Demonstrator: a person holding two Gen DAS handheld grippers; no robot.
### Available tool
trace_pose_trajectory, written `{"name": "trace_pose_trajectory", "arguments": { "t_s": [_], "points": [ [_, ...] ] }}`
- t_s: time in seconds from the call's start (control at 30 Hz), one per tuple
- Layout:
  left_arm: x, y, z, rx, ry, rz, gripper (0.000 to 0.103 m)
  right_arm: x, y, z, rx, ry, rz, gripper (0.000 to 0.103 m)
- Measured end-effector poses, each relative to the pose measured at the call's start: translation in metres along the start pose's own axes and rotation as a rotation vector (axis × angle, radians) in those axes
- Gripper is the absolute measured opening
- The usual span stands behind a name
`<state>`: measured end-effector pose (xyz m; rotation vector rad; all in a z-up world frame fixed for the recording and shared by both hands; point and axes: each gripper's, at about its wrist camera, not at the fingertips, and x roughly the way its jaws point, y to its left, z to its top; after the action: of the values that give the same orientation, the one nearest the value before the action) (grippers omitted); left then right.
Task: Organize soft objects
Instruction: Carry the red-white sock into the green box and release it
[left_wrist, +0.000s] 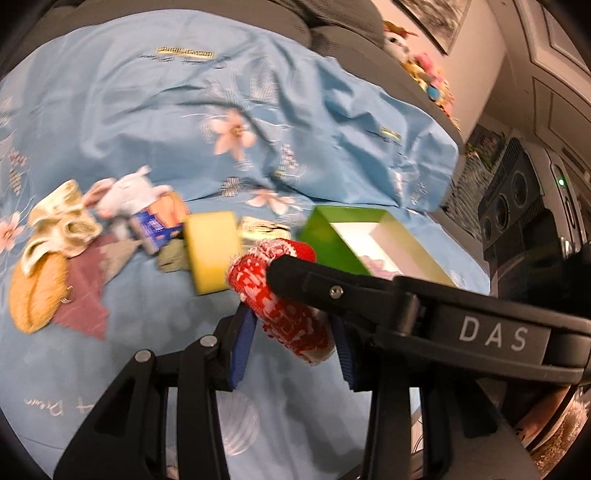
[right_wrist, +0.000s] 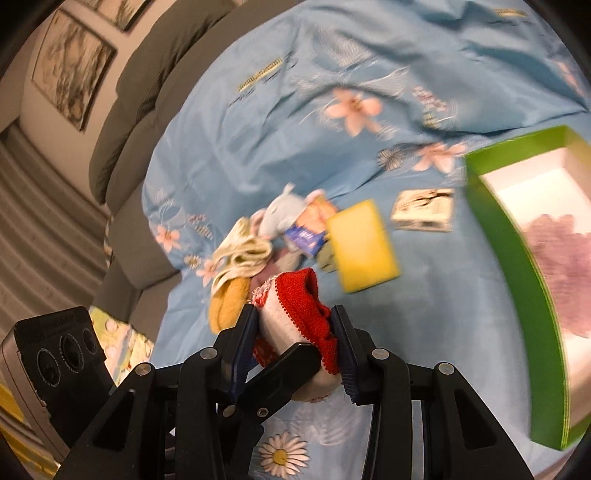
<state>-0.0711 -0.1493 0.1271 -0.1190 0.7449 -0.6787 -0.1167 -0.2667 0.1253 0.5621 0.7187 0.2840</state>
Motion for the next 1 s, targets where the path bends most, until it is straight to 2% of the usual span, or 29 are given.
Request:
{"name": "trace_pose_trajectory", "arguments": {
  "t_s": [0.3, 0.5, 0.63, 0.77, 1.0],
  "points": [
    [0.034, -0.064, 0.01, 0.116, 0.032, -0.078, 0.038, -0.056, -0.051, 0.009, 0.085, -0.107, -0.045, 0.04],
    [0.066, -0.105, 0.014, 0.173, 0.074, -0.164, 0.038, -0.092, -0.092, 0.008, 0.179, -0.187, -0.093, 0.04],
    [0.096, -0.126, 0.015, 0.181, 0.149, -0.236, 0.038, -0.112, -0.12, 0.009, 0.263, -0.23, -0.142, 0.04],
    [0.124, -0.145, 0.012, 0.19, 0.217, -0.274, 0.036, -0.124, -0.145, 0.008, 0.329, -0.235, -0.242, 0.04],
    [0.15, -0.165, 0.005, 0.198, 0.29, -0.288, 0.037, -0.131, -0.182, 0.004, 0.412, -0.218, -0.327, 0.04]
  ]
}}
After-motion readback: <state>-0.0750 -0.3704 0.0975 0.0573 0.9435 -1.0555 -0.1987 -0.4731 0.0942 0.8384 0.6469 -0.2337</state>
